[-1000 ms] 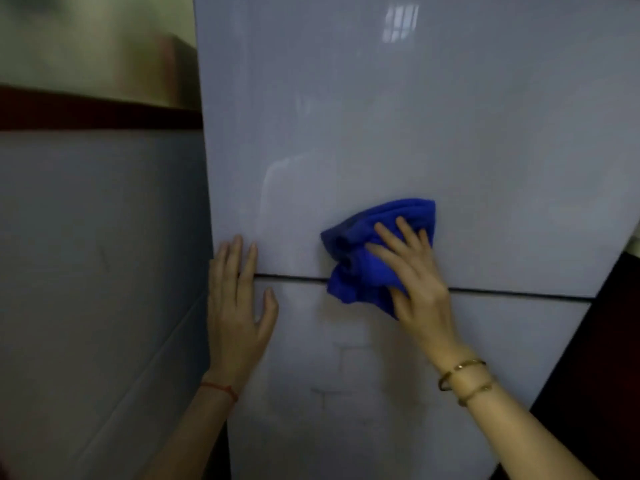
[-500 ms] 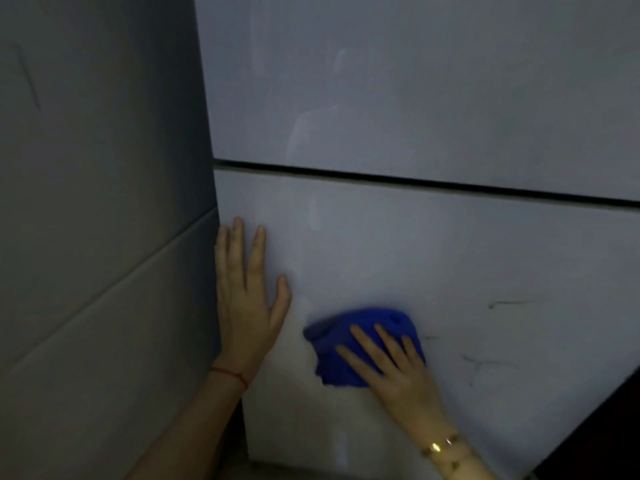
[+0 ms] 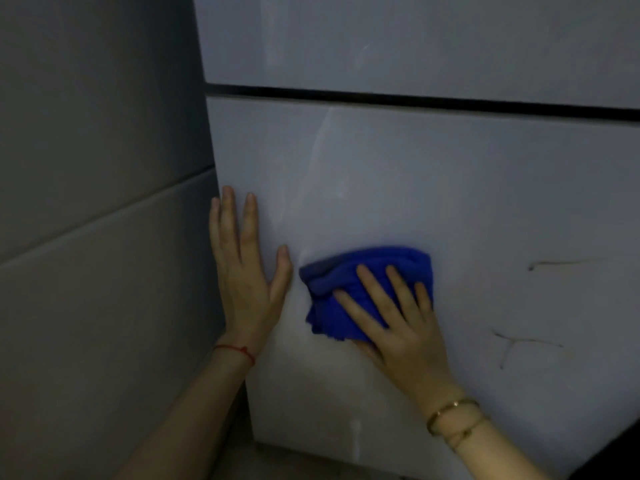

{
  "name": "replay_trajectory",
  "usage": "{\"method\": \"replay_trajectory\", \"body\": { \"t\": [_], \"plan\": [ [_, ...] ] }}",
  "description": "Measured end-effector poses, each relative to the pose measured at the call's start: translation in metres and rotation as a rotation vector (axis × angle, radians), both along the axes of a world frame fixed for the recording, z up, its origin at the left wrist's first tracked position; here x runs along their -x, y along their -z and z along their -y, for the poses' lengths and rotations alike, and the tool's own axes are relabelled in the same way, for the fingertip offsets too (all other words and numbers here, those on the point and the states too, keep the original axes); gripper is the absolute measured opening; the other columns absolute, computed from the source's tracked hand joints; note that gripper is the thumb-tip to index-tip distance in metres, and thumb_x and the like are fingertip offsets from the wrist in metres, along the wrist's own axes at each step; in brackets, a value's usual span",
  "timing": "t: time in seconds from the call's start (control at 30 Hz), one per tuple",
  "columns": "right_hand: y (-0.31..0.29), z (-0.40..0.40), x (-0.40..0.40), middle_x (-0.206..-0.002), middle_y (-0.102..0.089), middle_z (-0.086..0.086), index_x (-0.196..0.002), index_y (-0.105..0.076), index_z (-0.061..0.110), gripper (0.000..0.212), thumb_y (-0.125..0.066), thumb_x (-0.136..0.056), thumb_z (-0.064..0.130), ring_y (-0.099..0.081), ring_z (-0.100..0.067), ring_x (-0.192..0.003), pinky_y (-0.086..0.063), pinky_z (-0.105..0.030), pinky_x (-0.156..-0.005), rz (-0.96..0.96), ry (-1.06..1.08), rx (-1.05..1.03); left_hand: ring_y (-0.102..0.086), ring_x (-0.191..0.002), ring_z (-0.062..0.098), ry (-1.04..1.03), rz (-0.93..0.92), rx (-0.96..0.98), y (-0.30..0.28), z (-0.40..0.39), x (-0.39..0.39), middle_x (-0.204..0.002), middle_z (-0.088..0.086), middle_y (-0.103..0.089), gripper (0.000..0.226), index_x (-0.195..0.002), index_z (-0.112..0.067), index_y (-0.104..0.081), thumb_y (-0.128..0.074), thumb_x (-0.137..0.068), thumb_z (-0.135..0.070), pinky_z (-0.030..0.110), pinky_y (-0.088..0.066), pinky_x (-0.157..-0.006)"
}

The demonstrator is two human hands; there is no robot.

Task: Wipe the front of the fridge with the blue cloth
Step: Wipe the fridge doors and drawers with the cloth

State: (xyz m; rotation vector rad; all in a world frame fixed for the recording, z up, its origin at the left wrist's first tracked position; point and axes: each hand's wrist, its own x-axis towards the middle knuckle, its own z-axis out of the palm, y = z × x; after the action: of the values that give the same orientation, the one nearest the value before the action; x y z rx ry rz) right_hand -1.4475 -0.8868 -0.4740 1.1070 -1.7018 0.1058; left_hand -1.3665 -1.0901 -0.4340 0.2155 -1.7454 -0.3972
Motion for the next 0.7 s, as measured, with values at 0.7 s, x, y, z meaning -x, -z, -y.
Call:
{"method": "replay_trajectory", "body": {
  "t": [0.7],
  "plan": [
    [0.012,-0.072,0.021,-0.162,0.000,-0.002,-0.150,-0.018,0.032,0.074,-0.050,-0.086,0.014,-0.001,-0.023,-0.150,0.002,-0.044,-0.122,-0.006,0.079,0.100,-0.006,-0.149,0.035,-0.015,-0.048,0.033,0.017,0.000,0.007,-0.157,0.030,-0.015,0.066,-0.147,0.007,-0.025,-0.048,-0.094,-0.023,0.042,-0.004,-0.126]
  ]
}}
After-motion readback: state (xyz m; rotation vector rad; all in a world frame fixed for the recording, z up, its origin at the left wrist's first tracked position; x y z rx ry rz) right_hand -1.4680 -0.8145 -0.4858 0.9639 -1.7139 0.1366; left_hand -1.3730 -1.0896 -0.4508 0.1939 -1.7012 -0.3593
